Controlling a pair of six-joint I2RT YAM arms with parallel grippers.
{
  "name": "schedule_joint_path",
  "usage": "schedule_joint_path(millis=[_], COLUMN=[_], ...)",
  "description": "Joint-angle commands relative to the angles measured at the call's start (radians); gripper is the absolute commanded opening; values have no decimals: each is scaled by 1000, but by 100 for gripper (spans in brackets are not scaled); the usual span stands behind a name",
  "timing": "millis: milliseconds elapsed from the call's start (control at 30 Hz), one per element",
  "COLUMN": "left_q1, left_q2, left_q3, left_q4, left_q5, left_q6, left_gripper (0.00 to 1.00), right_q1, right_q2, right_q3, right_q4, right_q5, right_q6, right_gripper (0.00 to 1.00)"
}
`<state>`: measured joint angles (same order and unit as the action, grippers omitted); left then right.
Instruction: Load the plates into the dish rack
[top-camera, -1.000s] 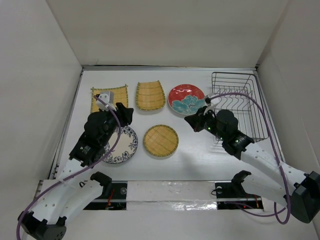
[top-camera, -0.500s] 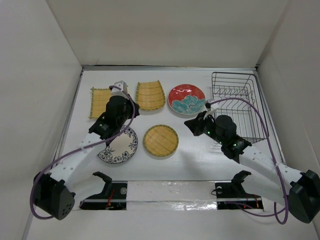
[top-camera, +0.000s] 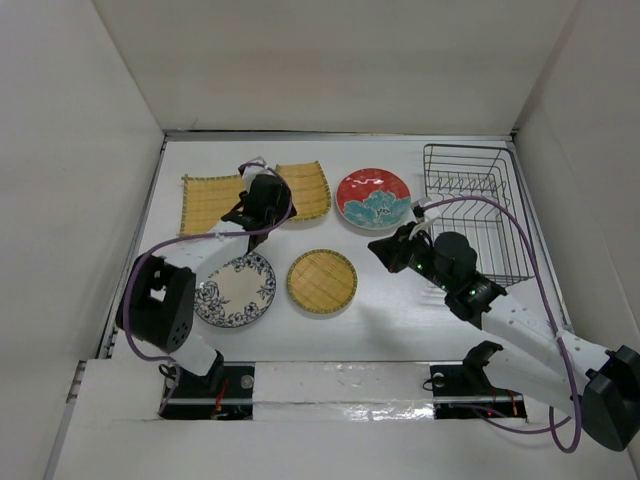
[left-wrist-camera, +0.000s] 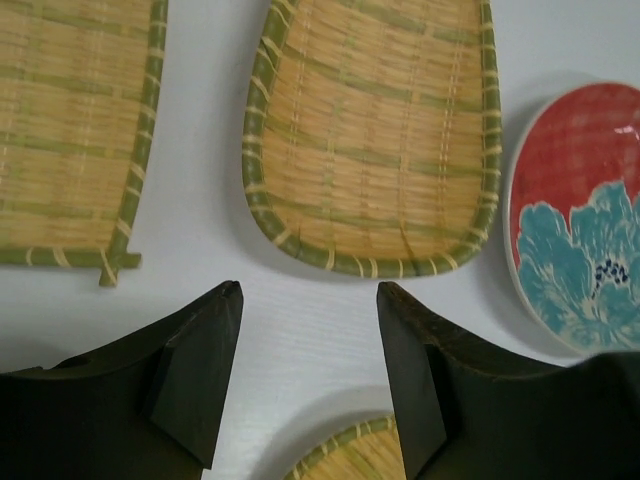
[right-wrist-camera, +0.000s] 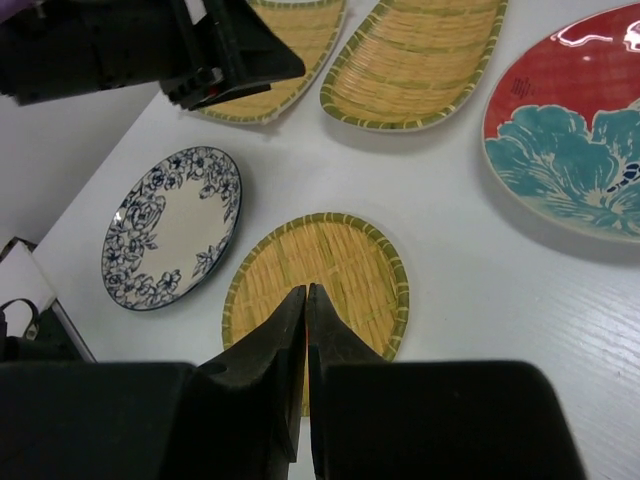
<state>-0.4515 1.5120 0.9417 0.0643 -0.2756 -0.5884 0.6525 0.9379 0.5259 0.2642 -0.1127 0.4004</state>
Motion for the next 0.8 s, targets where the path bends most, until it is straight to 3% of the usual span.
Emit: schedule_joint_path(millis=[0,567,767], left_q1=[28,96,105], left_q2=[80,341,364], left_q3=[107,204,142], left_q4=[57,123,236], left_q5=[-48,101,165], left_q6=[21,-16,-71], left_gripper=[54,52,46], right_q1=[10,10,10], right_q2=[-33,-10,2], right_q3=[-1,6,9], right_q4=[56,52,52], right_q5=[5,4,7], right_q6=[3,0,-3], right_gripper=[9,10,11])
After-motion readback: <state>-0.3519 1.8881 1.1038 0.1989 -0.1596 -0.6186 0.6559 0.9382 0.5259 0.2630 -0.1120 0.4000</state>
